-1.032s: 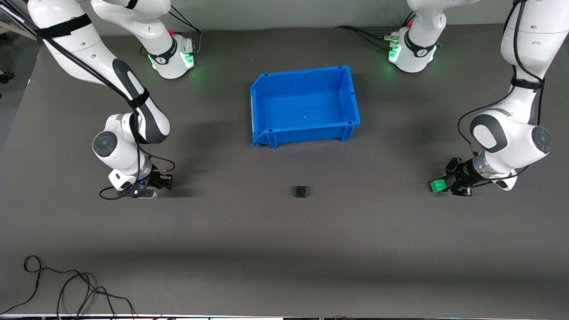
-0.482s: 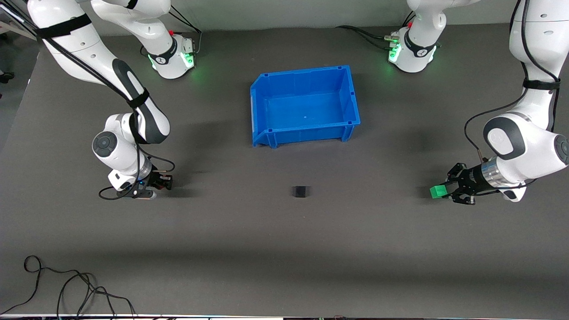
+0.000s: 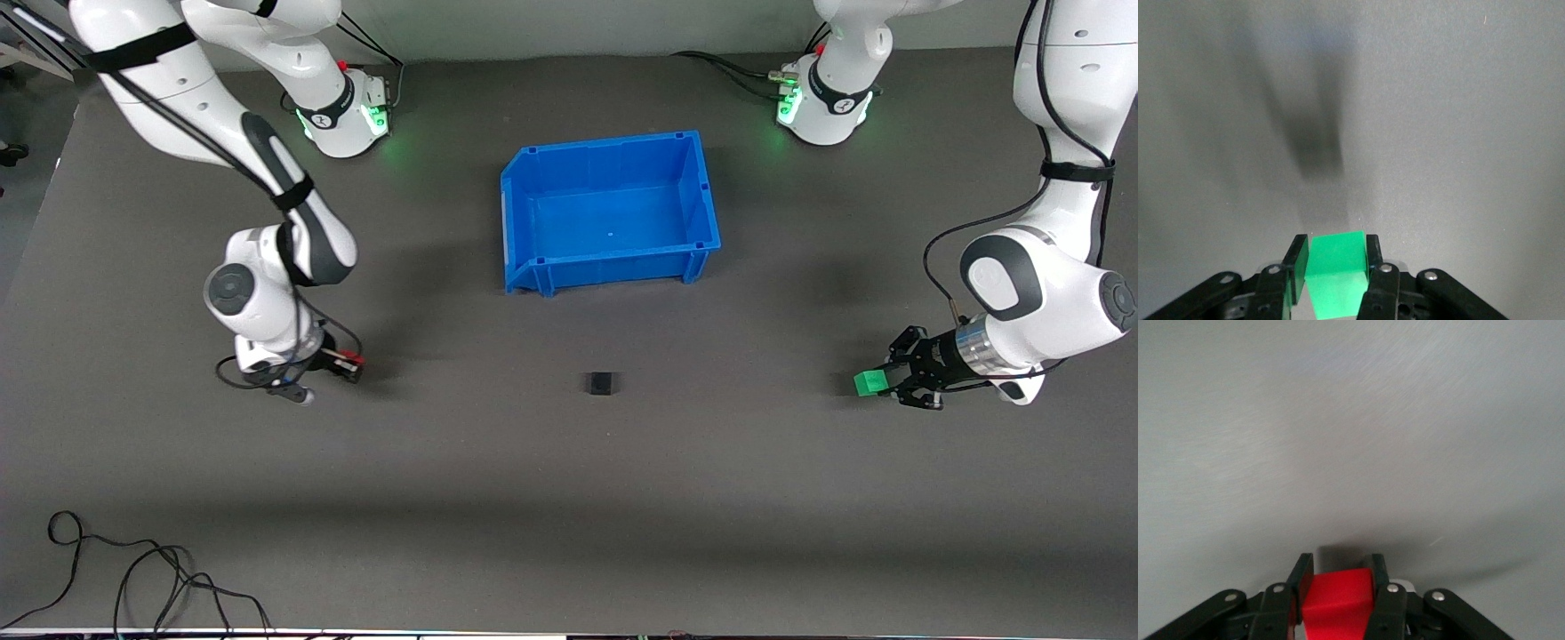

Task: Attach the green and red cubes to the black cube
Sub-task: 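Carry the red cube and green cube toward the black cube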

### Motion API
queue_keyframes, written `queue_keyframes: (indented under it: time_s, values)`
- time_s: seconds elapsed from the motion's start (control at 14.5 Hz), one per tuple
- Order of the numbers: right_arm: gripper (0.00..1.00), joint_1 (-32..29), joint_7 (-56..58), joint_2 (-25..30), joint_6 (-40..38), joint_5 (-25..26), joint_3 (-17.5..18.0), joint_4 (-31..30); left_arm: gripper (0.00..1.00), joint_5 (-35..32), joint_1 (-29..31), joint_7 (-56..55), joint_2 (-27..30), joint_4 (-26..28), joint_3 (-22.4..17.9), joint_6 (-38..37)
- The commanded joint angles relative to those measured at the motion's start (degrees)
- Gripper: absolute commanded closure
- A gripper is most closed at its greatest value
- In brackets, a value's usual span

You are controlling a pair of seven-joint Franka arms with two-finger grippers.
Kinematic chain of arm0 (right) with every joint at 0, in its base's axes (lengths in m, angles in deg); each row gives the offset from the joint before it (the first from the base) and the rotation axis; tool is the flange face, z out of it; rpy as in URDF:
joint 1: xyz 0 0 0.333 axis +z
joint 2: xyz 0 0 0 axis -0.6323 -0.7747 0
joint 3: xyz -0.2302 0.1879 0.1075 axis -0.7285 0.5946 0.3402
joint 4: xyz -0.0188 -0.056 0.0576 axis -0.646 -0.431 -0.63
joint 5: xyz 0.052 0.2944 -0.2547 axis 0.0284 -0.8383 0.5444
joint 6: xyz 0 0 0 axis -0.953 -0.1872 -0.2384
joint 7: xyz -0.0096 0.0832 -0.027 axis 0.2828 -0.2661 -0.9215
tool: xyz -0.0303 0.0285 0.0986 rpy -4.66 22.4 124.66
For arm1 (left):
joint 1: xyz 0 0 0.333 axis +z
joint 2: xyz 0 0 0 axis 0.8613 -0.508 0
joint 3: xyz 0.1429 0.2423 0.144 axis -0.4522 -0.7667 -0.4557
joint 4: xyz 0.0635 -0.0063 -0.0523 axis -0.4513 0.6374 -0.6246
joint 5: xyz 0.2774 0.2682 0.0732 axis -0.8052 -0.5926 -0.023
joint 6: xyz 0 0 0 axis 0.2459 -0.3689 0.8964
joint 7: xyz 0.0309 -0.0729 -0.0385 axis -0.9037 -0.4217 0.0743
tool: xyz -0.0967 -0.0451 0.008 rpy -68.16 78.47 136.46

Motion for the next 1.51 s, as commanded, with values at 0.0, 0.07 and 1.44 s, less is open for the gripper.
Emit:
queue_keyframes:
  time_s: [0.0, 0.07, 1.44]
  values:
    - [1.0, 5.0, -17.2, -0.5, -2.7, 0.1, -0.4, 3.2, 0.84, 0.3, -2.3, 0.2, -0.5, -0.4, -0.4, 1.0]
    - [1.0, 7.1, -24.2, -1.8, -3.3, 0.1, -0.4, 5.1, 0.84, 0.3, -2.5, 0.2, -0.7, -0.4, -0.3, 1.4]
    - [1.0, 25.0, -79.1, -26.3, -26.0, 0.2, -0.3, 48.8, 0.84, -2.3, -36.4, -36.7, -15.4, -16.6, -0.7, 10.4]
